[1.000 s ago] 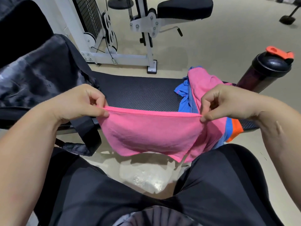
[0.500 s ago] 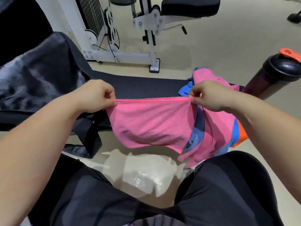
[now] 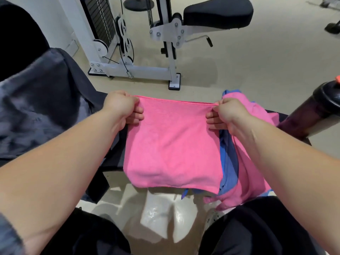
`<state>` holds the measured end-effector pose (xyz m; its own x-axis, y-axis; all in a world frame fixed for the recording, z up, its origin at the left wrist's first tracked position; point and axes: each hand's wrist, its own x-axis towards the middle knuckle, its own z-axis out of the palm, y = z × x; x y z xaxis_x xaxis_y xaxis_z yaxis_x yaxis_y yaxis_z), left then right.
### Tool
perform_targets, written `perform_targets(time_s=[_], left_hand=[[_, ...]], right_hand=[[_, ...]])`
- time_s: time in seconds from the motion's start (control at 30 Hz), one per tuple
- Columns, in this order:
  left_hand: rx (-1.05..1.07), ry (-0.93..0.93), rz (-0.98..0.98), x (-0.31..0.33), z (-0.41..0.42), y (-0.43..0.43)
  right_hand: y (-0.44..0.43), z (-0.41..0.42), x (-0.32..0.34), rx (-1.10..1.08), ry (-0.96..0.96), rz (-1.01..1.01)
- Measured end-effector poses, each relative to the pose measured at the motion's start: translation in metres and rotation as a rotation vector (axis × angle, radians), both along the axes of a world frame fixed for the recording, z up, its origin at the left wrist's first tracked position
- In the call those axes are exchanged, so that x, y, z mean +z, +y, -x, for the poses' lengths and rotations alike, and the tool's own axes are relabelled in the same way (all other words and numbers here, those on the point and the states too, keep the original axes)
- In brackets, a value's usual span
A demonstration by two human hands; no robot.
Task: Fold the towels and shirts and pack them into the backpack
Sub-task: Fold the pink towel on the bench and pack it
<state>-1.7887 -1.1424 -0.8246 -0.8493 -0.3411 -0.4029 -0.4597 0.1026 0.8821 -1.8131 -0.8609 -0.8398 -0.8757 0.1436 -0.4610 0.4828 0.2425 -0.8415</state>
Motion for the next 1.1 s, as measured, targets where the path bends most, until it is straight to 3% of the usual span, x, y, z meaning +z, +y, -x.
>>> perform_targets(time_s=[0.3, 0.53, 0.83, 0.93, 1.1], left_hand=[[-0.016, 0.217, 0.041, -0.005, 0.043, -0.011], [-0.099, 0.246, 0.258, -0.004, 0.008, -0.015], [-0.475, 0.325, 1.043, -0.028, -0.09, -0.023], [-0.597, 0.241, 1.163, -0.047, -0.098, -0.023], [-0.615, 0.213, 1.198, -0.057, -0.102, -0.02]], right_hand=[[0.014, 0.049, -0.005, 0.015, 0.281, -0.25], [0.032, 0.016, -0.002, 0.12, 0.368, -0.346], [0.046, -0.073, -0.008, 0.473, 0.44, -0.727], [0.041, -0.084, -0.021, 0.548, 0.464, -0.882], [0.042, -0.091, -0.037, 0.649, 0.492, -1.124]])
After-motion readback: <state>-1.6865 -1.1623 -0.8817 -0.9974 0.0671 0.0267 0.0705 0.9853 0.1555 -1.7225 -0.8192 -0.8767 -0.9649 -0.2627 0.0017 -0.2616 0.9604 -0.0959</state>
